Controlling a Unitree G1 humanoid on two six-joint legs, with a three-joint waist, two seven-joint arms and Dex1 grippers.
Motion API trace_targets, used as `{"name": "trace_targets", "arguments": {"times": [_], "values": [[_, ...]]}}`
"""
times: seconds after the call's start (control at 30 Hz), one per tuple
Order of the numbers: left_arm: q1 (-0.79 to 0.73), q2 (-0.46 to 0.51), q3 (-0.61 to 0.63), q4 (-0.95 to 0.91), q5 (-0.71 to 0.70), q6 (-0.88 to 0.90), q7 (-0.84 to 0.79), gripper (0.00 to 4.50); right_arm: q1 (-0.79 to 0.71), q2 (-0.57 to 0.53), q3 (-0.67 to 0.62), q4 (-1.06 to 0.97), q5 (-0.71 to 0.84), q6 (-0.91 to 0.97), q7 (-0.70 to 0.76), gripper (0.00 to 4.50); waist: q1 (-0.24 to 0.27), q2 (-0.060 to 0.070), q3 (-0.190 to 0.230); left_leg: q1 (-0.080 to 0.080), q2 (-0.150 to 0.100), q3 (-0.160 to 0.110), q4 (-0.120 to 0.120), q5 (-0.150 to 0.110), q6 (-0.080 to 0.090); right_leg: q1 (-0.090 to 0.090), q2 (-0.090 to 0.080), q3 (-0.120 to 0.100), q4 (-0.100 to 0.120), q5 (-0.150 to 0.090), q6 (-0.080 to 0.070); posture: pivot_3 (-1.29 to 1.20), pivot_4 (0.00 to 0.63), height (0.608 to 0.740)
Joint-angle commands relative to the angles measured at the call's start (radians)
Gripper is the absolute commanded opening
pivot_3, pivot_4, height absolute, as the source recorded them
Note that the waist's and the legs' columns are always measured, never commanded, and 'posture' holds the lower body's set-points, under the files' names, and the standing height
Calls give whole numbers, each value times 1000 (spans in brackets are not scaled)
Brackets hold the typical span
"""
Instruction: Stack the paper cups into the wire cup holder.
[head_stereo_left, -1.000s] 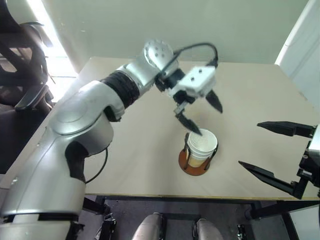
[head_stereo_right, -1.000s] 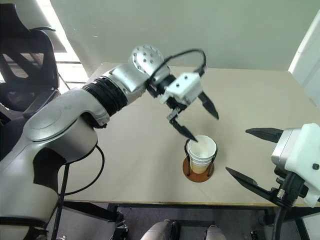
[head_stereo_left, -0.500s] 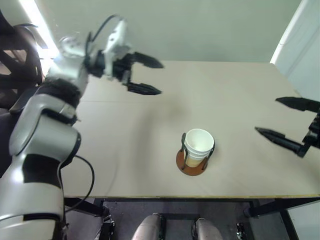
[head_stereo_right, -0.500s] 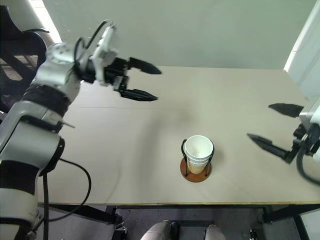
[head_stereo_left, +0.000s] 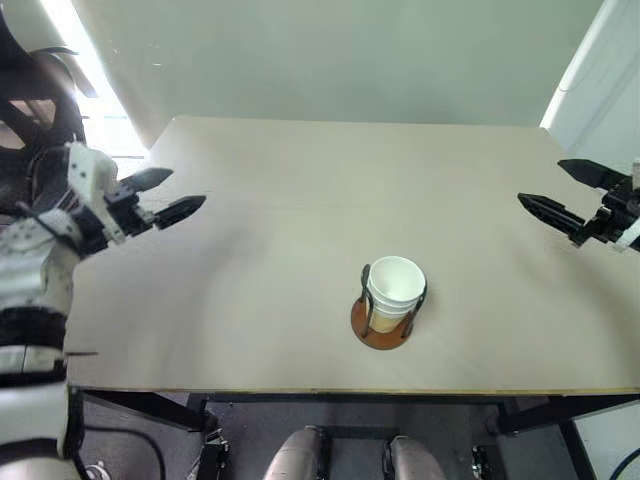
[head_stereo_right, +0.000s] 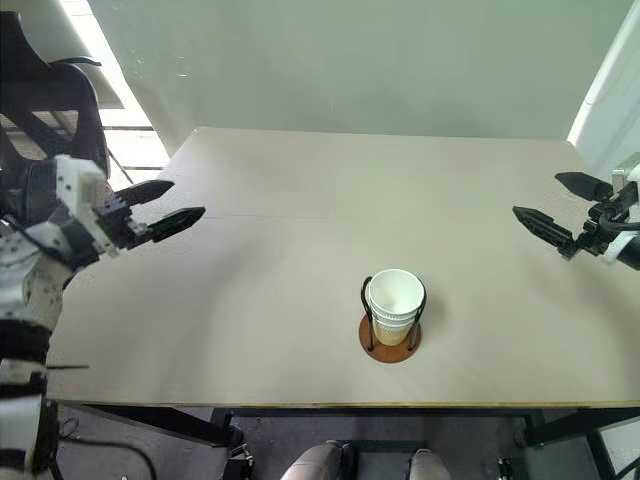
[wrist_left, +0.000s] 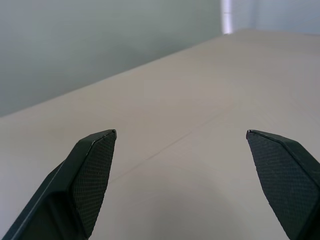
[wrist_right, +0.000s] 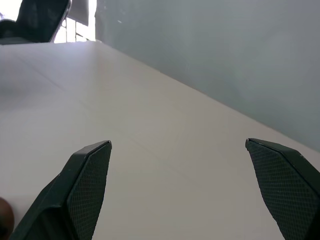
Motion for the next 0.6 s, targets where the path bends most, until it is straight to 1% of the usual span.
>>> {"name": "trace_targets", "arguments": {"times": [0.03,0.1,0.2,0.27,0.4,0.5,0.6], "values": [[121,-6,177,-170,-27,36,118,4461,-89,20,44,133,-52,-56,60,4455,1,0,0,0,0,-1,0,1,-2,0,0,0,1,0,-2,0,150,740],[242,-31,267,-253,-30,60,172,4461,-158,43,81,232,-88,-85,87,4455,-3,0,0,2,2,-1,-1,3,-4,0,1,0,0,2,-8,0,150,740],[369,-79,349,-367,-28,90,233,4461,-216,63,99,338,-123,-121,118,4455,-5,0,0,10,2,0,-15,5,1,3,0,1,0,5,-16,0,150,740],[432,-111,398,-422,-24,97,267,4461,-245,79,107,395,-143,-144,126,4455,-3,0,0,14,3,-2,-18,7,-1,3,1,0,3,5,-20,0,150,740],[486,-172,451,-512,-13,108,350,4461,-280,116,101,477,-171,-192,123,4455,-2,-1,0,16,6,-4,-25,9,-6,0,2,-1,4,10,-31,0,150,740],[500,-208,460,-544,-5,108,380,4461,-298,140,100,522,-189,-217,118,4455,-3,-1,0,18,6,-4,-34,12,-10,-3,2,-1,2,14,-37,0,150,740],[504,-229,453,-561,10,109,397,4461,-314,154,100,557,-205,-238,116,4455,-5,-1,0,19,7,-4,-35,13,-11,-5,2,-1,3,16,-40,0,150,740]]}}
